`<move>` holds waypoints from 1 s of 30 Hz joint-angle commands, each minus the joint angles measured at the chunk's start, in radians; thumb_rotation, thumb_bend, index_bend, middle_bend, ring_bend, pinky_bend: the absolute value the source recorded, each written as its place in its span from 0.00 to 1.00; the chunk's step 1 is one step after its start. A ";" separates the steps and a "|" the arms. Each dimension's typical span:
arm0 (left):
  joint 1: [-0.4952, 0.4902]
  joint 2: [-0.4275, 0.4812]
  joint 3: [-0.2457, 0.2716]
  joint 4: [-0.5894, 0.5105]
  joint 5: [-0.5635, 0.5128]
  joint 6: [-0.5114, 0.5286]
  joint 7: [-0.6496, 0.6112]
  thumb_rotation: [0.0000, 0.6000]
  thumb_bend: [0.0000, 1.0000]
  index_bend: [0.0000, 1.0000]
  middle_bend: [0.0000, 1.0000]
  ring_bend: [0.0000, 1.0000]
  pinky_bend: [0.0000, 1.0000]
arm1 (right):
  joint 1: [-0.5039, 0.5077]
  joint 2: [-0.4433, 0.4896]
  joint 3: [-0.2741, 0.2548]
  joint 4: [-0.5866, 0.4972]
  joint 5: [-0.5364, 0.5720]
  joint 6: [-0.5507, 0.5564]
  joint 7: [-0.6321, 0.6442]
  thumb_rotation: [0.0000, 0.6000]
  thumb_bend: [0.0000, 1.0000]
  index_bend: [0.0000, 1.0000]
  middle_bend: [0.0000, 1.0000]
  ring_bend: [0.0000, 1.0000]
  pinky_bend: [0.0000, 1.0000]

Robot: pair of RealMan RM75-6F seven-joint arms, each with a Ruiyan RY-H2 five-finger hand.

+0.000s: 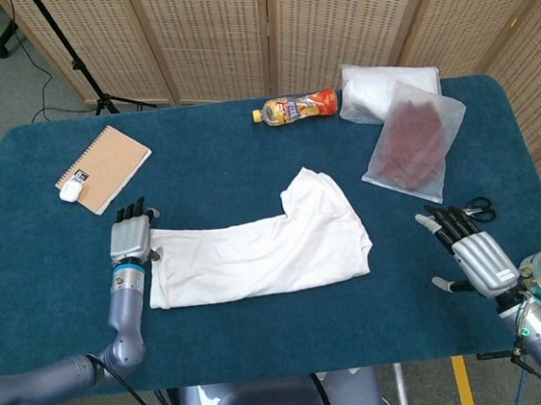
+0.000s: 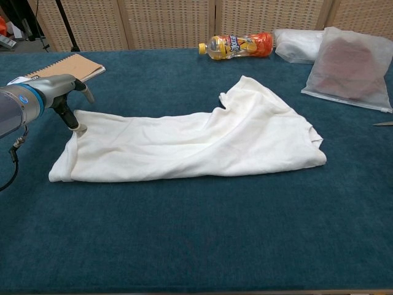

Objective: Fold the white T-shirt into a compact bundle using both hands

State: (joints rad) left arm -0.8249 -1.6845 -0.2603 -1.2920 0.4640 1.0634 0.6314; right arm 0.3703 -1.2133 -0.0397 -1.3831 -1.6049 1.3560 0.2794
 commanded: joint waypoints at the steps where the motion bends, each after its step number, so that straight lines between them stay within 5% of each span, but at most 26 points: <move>1: 0.003 -0.013 -0.003 0.036 0.000 -0.023 -0.010 1.00 0.28 0.29 0.00 0.00 0.00 | -0.002 -0.007 0.007 0.005 0.004 -0.006 -0.005 1.00 0.00 0.00 0.00 0.00 0.00; 9: 0.016 -0.022 -0.001 0.080 0.021 -0.083 -0.045 1.00 0.30 0.35 0.00 0.00 0.00 | -0.007 -0.013 0.016 0.009 -0.002 -0.011 -0.010 1.00 0.00 0.00 0.00 0.00 0.00; 22: 0.048 -0.045 -0.003 0.108 0.104 -0.064 -0.113 1.00 0.36 0.67 0.00 0.00 0.00 | -0.012 -0.018 0.025 0.016 -0.010 -0.016 0.001 1.00 0.00 0.00 0.00 0.00 0.00; 30: 0.046 -0.053 -0.016 0.119 0.110 -0.062 -0.101 1.00 0.55 0.73 0.00 0.00 0.00 | -0.015 -0.018 0.029 0.019 -0.013 -0.019 0.005 1.00 0.00 0.00 0.00 0.00 0.00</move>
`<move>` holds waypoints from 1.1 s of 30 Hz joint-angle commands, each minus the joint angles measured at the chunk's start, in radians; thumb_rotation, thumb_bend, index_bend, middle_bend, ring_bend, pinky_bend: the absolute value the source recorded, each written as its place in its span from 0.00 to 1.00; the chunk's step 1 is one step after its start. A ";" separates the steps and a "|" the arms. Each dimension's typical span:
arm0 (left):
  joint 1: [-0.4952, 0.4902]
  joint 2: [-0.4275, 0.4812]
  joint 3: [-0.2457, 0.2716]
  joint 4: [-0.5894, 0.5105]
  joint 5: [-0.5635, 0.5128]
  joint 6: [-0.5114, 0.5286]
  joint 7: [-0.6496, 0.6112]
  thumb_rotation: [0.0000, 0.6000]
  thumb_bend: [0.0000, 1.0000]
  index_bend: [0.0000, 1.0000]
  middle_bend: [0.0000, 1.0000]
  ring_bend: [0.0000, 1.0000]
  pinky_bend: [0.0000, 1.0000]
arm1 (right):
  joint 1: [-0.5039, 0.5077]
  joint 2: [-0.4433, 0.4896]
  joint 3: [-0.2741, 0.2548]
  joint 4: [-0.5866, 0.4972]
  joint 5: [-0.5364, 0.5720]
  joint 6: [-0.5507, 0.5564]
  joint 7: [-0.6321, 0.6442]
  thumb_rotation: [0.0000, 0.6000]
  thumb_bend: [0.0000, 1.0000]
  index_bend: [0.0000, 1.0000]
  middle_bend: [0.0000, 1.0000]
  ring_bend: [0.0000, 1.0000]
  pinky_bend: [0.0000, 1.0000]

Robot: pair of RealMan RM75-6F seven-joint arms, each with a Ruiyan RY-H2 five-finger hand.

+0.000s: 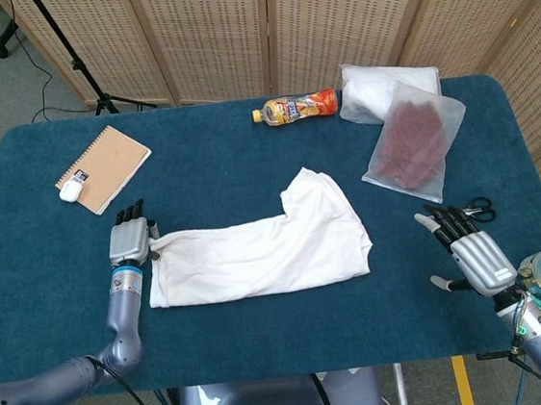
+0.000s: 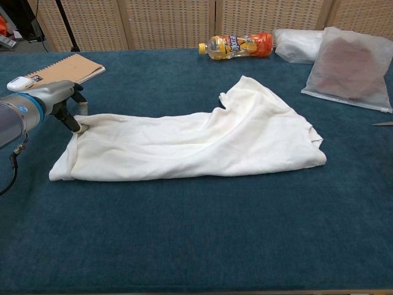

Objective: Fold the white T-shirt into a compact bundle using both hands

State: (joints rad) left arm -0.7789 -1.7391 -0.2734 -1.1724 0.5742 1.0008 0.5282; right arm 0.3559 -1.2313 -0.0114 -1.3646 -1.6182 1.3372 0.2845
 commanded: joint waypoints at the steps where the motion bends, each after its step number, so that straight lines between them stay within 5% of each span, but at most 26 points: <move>1: -0.001 0.005 -0.006 -0.004 0.001 0.001 0.004 1.00 0.59 0.74 0.00 0.00 0.00 | -0.001 0.000 0.002 0.001 0.000 0.000 0.000 1.00 0.00 0.00 0.00 0.00 0.00; 12: 0.025 0.158 -0.013 -0.124 -0.060 0.000 0.072 1.00 0.65 0.79 0.00 0.00 0.00 | -0.002 -0.005 0.005 0.005 -0.002 -0.007 -0.003 1.00 0.00 0.00 0.00 0.00 0.00; 17: 0.091 0.299 -0.008 -0.152 -0.062 -0.035 0.010 1.00 0.66 0.80 0.00 0.00 0.00 | -0.001 -0.012 0.007 0.013 0.002 -0.014 -0.008 1.00 0.00 0.00 0.00 0.00 0.00; 24: 0.144 0.391 0.010 0.027 -0.090 -0.178 -0.086 1.00 0.66 0.80 0.00 0.00 0.00 | 0.000 -0.022 0.008 0.017 0.000 -0.022 -0.020 1.00 0.00 0.00 0.00 0.00 0.00; 33: 0.170 0.400 0.008 0.237 -0.076 -0.363 -0.221 1.00 0.67 0.80 0.00 0.00 0.00 | 0.005 -0.034 0.008 0.017 0.005 -0.043 -0.039 1.00 0.00 0.00 0.00 0.00 0.00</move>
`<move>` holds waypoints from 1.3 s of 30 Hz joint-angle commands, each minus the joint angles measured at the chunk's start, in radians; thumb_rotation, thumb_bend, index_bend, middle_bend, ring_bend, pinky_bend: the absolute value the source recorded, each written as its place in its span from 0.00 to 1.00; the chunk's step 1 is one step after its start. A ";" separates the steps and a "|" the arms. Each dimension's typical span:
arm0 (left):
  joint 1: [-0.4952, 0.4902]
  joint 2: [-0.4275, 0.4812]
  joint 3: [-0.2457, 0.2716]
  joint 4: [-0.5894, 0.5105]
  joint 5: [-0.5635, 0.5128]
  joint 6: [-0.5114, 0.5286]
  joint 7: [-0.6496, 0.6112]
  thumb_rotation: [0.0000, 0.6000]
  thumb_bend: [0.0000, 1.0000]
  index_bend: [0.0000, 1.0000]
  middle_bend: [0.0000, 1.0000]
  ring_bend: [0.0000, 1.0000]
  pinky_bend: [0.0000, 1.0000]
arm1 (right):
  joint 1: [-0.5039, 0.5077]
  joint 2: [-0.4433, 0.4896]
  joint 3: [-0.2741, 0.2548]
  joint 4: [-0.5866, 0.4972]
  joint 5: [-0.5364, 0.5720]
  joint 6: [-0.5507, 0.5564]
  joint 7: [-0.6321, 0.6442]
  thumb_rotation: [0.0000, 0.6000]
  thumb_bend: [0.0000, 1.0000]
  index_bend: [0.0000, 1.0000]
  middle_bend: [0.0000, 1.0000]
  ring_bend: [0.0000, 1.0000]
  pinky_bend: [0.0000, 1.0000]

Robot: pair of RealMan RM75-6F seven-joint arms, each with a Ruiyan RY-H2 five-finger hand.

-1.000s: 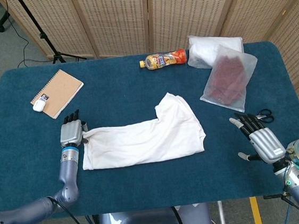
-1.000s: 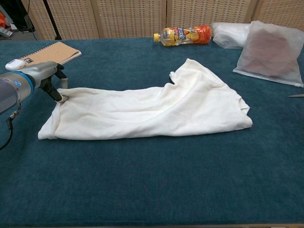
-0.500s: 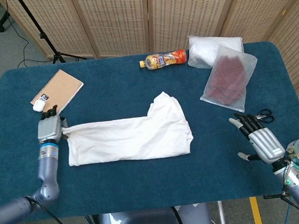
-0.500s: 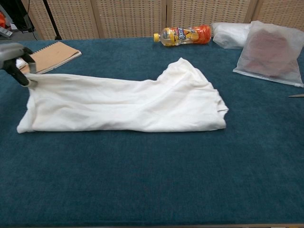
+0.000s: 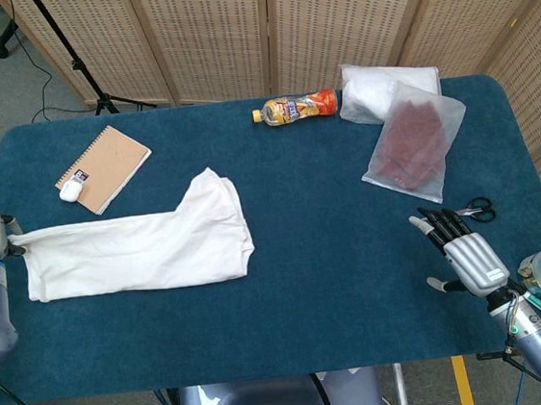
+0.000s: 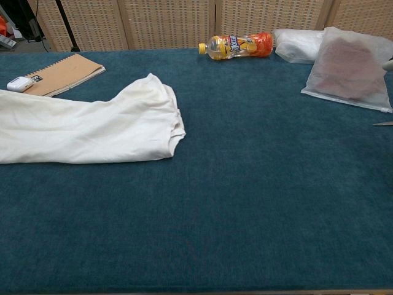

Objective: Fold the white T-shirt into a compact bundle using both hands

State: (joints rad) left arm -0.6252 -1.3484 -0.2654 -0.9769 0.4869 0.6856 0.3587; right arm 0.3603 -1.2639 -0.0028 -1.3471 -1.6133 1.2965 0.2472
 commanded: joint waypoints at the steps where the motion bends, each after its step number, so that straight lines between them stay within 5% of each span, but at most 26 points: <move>1: 0.019 0.012 -0.001 0.040 0.018 -0.055 -0.064 1.00 0.67 0.80 0.00 0.00 0.00 | 0.001 -0.002 0.000 -0.001 0.000 -0.003 -0.002 1.00 0.00 0.00 0.00 0.00 0.00; 10: 0.051 0.141 -0.095 -0.285 0.138 -0.105 -0.282 1.00 0.67 0.80 0.00 0.00 0.00 | -0.002 0.007 0.005 -0.009 -0.002 0.009 0.008 1.00 0.00 0.00 0.00 0.00 0.00; 14: 0.032 0.138 -0.117 -0.440 0.198 -0.017 -0.300 1.00 0.68 0.80 0.00 0.00 0.00 | -0.004 0.013 0.006 -0.012 -0.003 0.014 0.017 1.00 0.01 0.00 0.00 0.00 0.00; 20: -0.050 0.040 -0.109 -0.532 0.185 0.170 -0.188 1.00 0.67 0.80 0.00 0.00 0.00 | -0.005 0.019 0.010 -0.011 -0.002 0.018 0.031 1.00 0.01 0.00 0.00 0.00 0.00; 25: -0.158 -0.104 -0.113 -0.479 0.093 0.266 -0.065 1.00 0.67 0.81 0.00 0.00 0.00 | -0.005 0.023 0.013 -0.005 -0.001 0.019 0.043 1.00 0.01 0.00 0.00 0.00 0.00; 39: -0.351 -0.362 -0.138 -0.231 -0.053 0.216 0.040 1.00 0.67 0.81 0.00 0.00 0.00 | -0.008 0.027 0.020 0.008 0.014 0.015 0.063 1.00 0.01 0.00 0.00 0.00 0.00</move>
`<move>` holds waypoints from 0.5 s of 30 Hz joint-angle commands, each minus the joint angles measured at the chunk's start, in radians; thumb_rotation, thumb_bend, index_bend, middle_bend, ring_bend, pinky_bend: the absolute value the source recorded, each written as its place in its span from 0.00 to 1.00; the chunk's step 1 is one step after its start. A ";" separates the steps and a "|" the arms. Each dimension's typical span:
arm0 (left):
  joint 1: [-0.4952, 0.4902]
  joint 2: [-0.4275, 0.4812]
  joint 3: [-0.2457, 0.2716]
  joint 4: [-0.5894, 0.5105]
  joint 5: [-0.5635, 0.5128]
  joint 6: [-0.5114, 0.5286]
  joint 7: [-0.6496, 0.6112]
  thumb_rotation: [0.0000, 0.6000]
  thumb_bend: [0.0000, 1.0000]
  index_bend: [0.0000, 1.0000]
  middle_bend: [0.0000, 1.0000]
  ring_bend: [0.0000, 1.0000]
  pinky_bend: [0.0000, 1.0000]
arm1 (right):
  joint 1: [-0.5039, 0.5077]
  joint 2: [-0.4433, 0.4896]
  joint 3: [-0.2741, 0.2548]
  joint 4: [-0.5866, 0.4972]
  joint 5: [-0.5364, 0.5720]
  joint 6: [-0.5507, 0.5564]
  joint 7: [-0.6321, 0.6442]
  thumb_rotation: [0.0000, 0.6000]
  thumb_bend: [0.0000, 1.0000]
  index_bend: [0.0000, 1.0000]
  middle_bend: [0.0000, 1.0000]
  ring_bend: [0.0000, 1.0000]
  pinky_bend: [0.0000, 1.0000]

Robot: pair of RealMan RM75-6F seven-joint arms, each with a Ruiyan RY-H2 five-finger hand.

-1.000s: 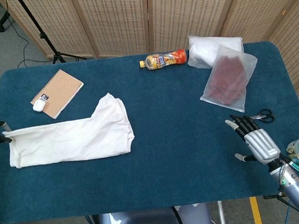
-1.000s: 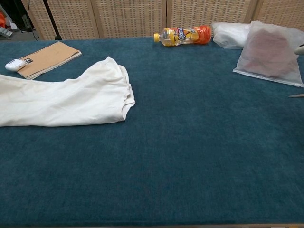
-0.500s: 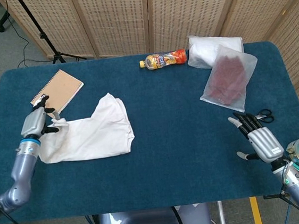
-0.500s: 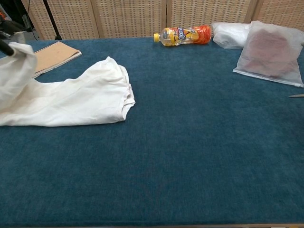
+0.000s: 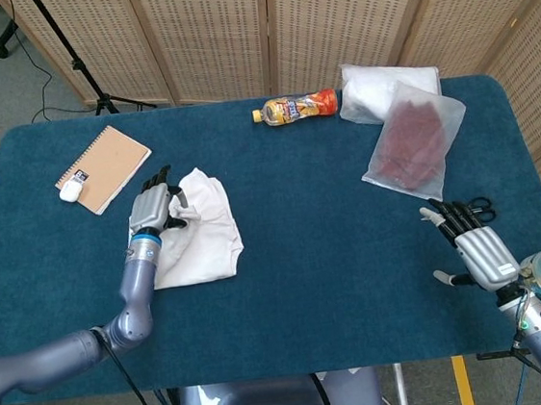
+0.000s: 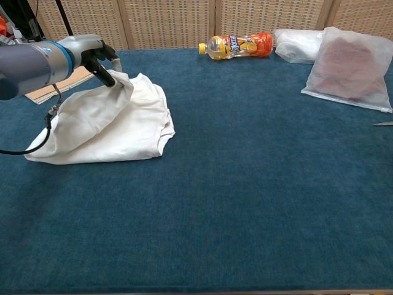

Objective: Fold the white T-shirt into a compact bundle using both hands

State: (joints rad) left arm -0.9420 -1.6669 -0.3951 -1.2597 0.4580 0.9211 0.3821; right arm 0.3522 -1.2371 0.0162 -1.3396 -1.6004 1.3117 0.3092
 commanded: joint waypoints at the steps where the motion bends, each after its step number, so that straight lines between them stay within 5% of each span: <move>1: -0.042 -0.055 -0.011 0.068 -0.032 -0.029 0.019 1.00 0.67 0.81 0.00 0.00 0.00 | 0.000 0.000 0.001 0.001 0.001 0.000 0.001 1.00 0.02 0.00 0.00 0.00 0.00; 8: -0.091 -0.136 -0.024 0.192 -0.052 -0.082 0.019 1.00 0.62 0.79 0.00 0.00 0.00 | -0.001 0.001 0.003 0.005 0.007 -0.005 0.005 1.00 0.02 0.00 0.00 0.00 0.00; 10: -0.088 -0.142 -0.033 0.201 -0.047 -0.113 -0.009 1.00 0.52 0.59 0.00 0.00 0.00 | -0.001 0.001 0.003 0.005 0.006 -0.006 0.006 1.00 0.02 0.00 0.00 0.00 0.00; 12: -0.069 -0.129 -0.039 0.189 -0.001 -0.147 -0.066 1.00 0.35 0.17 0.00 0.00 0.00 | -0.001 0.000 0.002 0.005 0.005 -0.005 0.006 1.00 0.02 0.00 0.00 0.00 0.00; 15: -0.038 -0.096 -0.032 0.162 0.097 -0.153 -0.132 1.00 0.18 0.00 0.00 0.00 0.00 | -0.002 0.000 0.002 0.006 0.005 -0.005 0.006 1.00 0.02 0.00 0.00 0.00 0.00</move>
State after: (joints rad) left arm -1.0086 -1.7896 -0.4266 -1.0730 0.4716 0.7885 0.3157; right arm 0.3500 -1.2373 0.0180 -1.3335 -1.5957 1.3068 0.3150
